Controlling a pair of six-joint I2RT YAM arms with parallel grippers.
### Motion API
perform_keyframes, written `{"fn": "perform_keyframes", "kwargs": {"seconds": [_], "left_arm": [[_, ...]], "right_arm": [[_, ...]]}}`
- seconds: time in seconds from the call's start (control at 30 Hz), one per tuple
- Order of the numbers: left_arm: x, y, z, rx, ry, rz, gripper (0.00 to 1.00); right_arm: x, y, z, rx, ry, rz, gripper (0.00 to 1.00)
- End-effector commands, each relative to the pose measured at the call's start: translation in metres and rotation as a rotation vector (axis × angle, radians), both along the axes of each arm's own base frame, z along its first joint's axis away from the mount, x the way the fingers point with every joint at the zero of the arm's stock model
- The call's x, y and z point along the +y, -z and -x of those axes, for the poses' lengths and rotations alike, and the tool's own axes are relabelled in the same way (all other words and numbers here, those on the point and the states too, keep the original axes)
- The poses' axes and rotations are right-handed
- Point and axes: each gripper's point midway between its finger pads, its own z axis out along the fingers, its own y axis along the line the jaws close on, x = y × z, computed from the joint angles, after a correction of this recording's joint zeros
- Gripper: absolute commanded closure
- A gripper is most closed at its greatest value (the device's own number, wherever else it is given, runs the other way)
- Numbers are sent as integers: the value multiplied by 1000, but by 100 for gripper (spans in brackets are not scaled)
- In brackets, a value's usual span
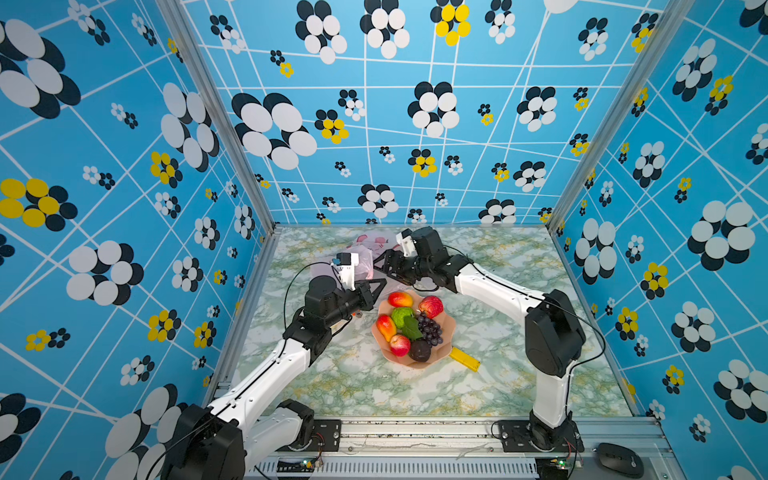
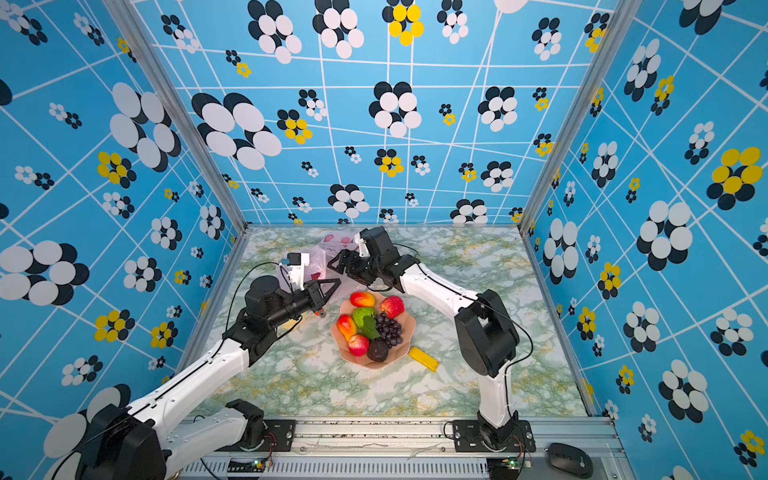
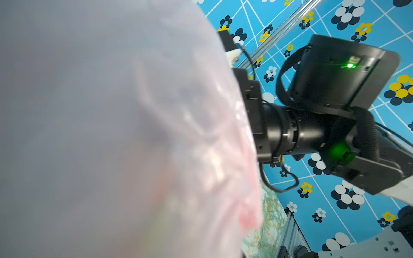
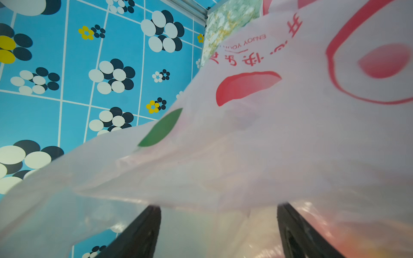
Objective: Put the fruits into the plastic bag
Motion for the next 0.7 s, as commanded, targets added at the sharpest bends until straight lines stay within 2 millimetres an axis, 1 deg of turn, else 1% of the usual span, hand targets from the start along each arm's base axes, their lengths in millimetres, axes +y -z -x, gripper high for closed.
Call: {"fn": "perform_keyframes", "kwargs": {"seconds": [0.0, 0.07, 0.13, 0.2, 0.33, 0.43, 0.53, 0.6, 0.63, 0.67], "left_arm": [[4, 14, 10, 81, 3, -4, 100], [5, 17, 14, 96, 5, -6, 100], [8, 23, 16, 124, -6, -17, 100], [10, 25, 18, 137, -12, -32, 100], [14, 26, 21, 137, -28, -48, 100], [17, 27, 20, 148, -49, -37, 100], [17, 26, 19, 151, -60, -35, 100], [18, 27, 18, 155, -68, -34, 100], [18, 27, 18, 154, -69, -34, 100], [17, 27, 19, 153, -65, -33, 100]], "right_arm": [[-50, 12, -14, -43, 51, 127, 17], [-68, 9, -23, -44, 76, 136, 17], [-79, 0, -28, -61, 88, 137, 16], [-84, -12, -26, -89, 81, 135, 16], [-87, -24, -15, -99, 59, 124, 16], [-89, -33, 3, -85, 35, 95, 16], [-97, -42, 27, -71, 11, 89, 16], [-105, -41, 43, -53, -7, 112, 15], [-110, -39, 54, -46, -23, 127, 15], [-116, -34, 65, -26, -35, 151, 15]]}}
